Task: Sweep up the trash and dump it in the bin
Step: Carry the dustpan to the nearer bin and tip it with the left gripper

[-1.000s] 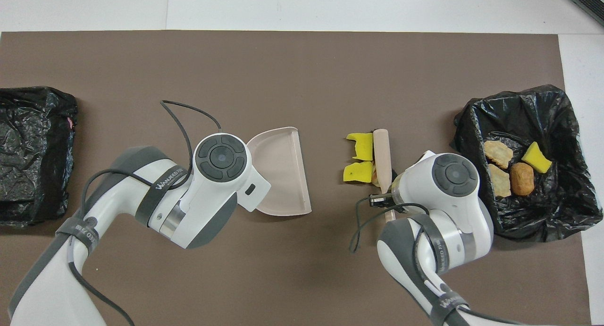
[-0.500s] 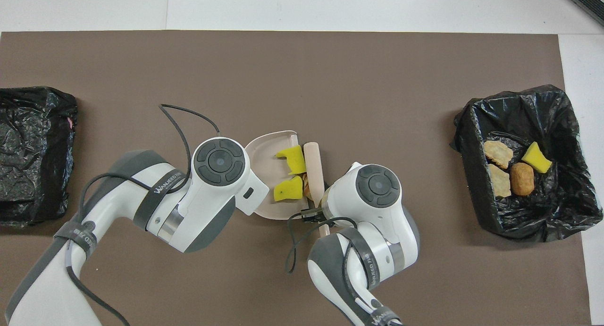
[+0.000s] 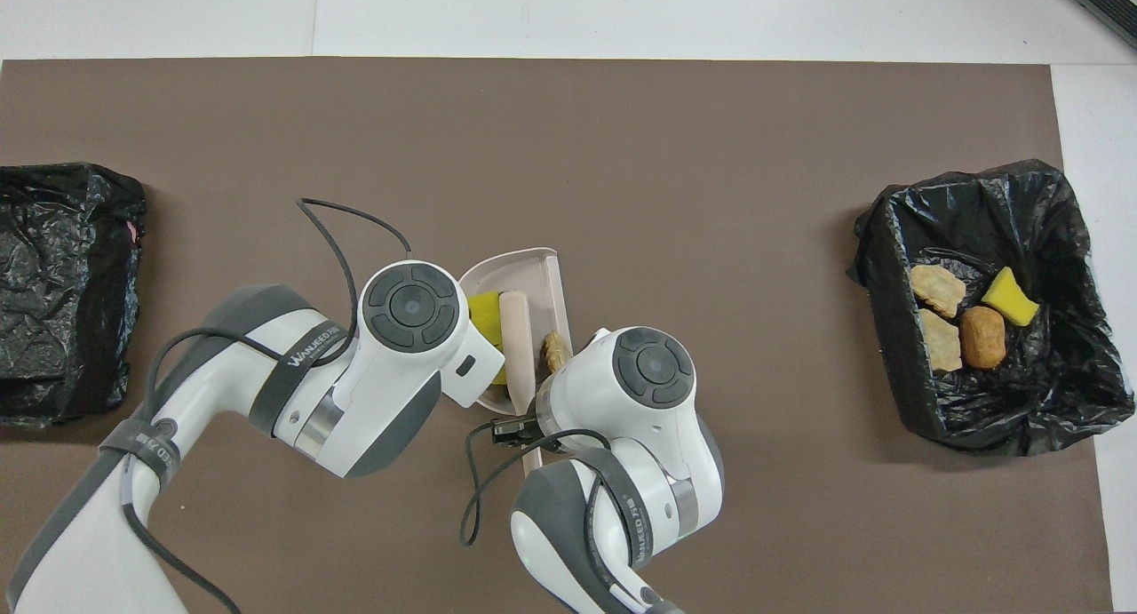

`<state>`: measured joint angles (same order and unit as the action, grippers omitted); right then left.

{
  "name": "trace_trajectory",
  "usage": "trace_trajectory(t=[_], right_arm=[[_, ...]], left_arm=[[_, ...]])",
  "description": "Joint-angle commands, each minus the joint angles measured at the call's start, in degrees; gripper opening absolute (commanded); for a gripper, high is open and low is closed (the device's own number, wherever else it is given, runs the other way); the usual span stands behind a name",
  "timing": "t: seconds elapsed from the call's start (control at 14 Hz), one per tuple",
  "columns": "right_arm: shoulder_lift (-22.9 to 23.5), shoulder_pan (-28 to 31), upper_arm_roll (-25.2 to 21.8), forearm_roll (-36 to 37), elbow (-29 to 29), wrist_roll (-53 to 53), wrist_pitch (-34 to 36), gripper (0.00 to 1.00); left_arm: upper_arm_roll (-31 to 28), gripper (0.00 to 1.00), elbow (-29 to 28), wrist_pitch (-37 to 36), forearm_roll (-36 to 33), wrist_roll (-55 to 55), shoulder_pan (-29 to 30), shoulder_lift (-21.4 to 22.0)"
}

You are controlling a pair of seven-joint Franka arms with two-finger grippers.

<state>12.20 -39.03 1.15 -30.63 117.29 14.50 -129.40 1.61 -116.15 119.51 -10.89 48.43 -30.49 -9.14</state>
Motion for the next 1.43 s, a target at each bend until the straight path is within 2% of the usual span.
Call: trace_trajectory(t=[0.0,0.29,0.43,0.64,0.79,0.93,1.14,1.36], right_arm=[[-4.45,0.97,-0.36,-1.98,-0.48,-0.17,4.21,0.00],[-9.03,5.44,-0.80,0.12,-0.39,-0.79,14.23,0.00],[-10.26,7.74,-0.71,5.46,-0.57,-0.70,19.16,0.00],[-12.72,6.87,-0.45,13.12,0.22,0.61,26.55,0.00],[-15.27,3.55,0.08,17.51,2.93,4.99,27.18,0.00],[-17.81,3.09,0.08,17.97,7.23,6.07,25.52,0.00],[-17.05,1.69,0.16,17.97,8.75,12.62,20.25,0.00],[-16.86,0.37,0.34,17.36,8.57,15.38,18.31,0.00]], left_arm=[[-0.30,0.00,-2.77,1.34,0.52,1.40,0.25,2.02],[-0.30,0.00,-2.77,1.34,0.52,0.96,0.25,1.94],[-0.30,0.00,-2.77,1.08,0.52,1.40,0.34,2.02],[-0.30,0.00,-2.77,0.90,0.52,1.49,0.52,2.02],[-0.30,0.00,-2.68,0.81,0.60,1.58,0.78,2.20],[-0.12,0.00,-2.77,0.64,0.60,2.10,2.89,3.16],[-0.12,0.00,-2.77,-0.41,1.83,3.15,5.42,4.83],[-0.21,0.00,-2.77,-2.08,3.76,8.59,8.07,7.11]])
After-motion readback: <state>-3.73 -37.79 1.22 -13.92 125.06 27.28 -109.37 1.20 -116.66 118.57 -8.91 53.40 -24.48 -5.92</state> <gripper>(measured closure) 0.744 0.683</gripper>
